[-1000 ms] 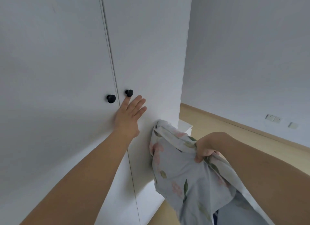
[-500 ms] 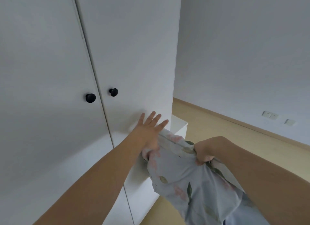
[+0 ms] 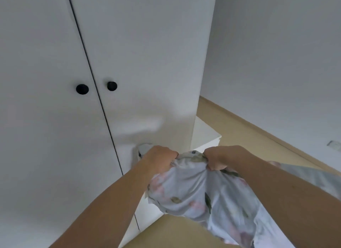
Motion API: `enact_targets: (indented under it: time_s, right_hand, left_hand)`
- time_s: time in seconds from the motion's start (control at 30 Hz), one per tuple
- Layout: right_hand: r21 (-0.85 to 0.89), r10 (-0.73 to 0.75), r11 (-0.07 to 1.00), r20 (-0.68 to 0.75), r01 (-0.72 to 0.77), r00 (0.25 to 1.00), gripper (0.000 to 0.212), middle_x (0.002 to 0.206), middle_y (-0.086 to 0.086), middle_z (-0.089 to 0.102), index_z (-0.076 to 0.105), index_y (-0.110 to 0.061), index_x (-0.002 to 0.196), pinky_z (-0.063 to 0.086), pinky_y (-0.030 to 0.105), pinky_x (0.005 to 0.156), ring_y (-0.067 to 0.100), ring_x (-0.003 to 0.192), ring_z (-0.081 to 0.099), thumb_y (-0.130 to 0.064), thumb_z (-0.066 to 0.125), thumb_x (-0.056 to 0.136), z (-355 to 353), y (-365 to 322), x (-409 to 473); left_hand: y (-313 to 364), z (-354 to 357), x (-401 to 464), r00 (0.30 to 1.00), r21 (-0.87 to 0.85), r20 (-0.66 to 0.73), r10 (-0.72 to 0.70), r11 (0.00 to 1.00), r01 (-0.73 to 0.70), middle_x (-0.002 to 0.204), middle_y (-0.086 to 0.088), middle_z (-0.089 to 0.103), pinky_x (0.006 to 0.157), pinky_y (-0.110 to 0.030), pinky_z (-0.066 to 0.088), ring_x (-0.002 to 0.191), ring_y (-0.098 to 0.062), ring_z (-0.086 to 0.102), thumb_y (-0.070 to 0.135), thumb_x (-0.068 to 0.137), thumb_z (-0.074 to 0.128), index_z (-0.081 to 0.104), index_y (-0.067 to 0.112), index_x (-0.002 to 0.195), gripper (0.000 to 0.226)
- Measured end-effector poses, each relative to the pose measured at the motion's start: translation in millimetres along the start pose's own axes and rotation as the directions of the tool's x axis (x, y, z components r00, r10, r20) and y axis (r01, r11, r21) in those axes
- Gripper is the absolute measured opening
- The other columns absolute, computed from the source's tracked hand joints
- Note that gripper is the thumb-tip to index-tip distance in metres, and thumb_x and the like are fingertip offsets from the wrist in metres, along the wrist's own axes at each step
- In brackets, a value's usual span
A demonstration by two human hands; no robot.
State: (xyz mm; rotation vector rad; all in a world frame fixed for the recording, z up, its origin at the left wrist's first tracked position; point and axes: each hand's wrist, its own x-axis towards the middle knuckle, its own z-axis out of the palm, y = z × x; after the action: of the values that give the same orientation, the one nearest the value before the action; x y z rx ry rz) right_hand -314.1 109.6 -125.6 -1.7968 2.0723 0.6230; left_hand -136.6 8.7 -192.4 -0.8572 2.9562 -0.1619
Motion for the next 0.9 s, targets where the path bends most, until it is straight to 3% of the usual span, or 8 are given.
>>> enact_targets:
  time_s: [0.17, 0.27, 0.4, 0.67, 0.9]
  right_hand:
    - [-0.074, -0.231, 0.970, 0.008, 0.231, 0.973, 0.023, 0.099, 0.010, 0.066, 0.063, -0.008, 0.102, 0.048, 0.033, 0.072, 0.027, 0.087, 0.063, -0.016, 0.050, 0.084, -8, -56, 36]
    - [-0.142, -0.381, 0.915, 0.003, 0.378, 0.924, 0.021, 0.092, 0.008, 0.067, 0.063, -0.011, 0.097, 0.051, 0.034, 0.070, 0.025, 0.082, 0.064, -0.019, 0.054, 0.080, -9, -114, 51]
    - [-0.236, -0.594, 0.780, 0.012, 0.579, 0.805, 0.020, 0.094, 0.005, 0.065, 0.061, -0.017, 0.096, 0.052, 0.032, 0.075, 0.024, 0.084, 0.062, -0.023, 0.056, 0.078, -7, -218, 51]
    - [-0.325, -0.890, 0.395, 0.097, 0.859, 0.446, 0.031, 0.121, 0.012, 0.060, 0.058, -0.012, 0.114, 0.045, 0.030, 0.086, 0.028, 0.107, 0.058, -0.021, 0.050, 0.086, 9, -453, -34]
    - [-0.381, -0.982, 0.051, 0.147, 0.923, 0.116, 0.031, 0.120, 0.010, 0.059, 0.056, -0.012, 0.117, 0.047, 0.035, 0.094, 0.029, 0.107, 0.058, -0.019, 0.046, 0.088, 46, -627, -161]
  left_hand:
    - [-26, 16, -68, 0.957, -0.043, 0.175, -0.231, 0.969, 0.242, 0.099, -0.003, 0.069, 0.074, -0.032, 0.045, 0.092, -0.025, 0.064, 0.022, 0.090, 0.049, 0.065, 0.020, 0.099, 0.018]
    - [-43, 20, -132, 0.877, -0.076, 0.283, -0.387, 0.903, 0.423, 0.099, -0.005, 0.069, 0.074, -0.033, 0.045, 0.092, -0.027, 0.065, 0.024, 0.090, 0.053, 0.064, 0.020, 0.092, 0.012]
    - [-59, 17, -241, 0.731, -0.040, 0.341, -0.591, 0.768, 0.640, 0.093, -0.005, 0.069, 0.066, -0.030, 0.041, 0.084, -0.027, 0.063, 0.019, 0.090, 0.052, 0.054, 0.023, 0.080, 0.011]
    - [-45, 1, -498, 0.326, 0.056, 0.307, -0.894, 0.359, 0.932, 0.073, 0.005, 0.054, 0.063, -0.030, 0.035, 0.070, -0.021, 0.051, 0.019, 0.089, 0.047, 0.050, 0.024, 0.076, 0.014]
    - [14, -21, -698, -0.041, 0.174, 0.248, -0.968, 0.003, 0.985, 0.065, 0.008, 0.047, 0.061, -0.029, 0.035, 0.068, -0.021, 0.052, 0.018, 0.090, 0.045, 0.053, 0.024, 0.076, 0.017]
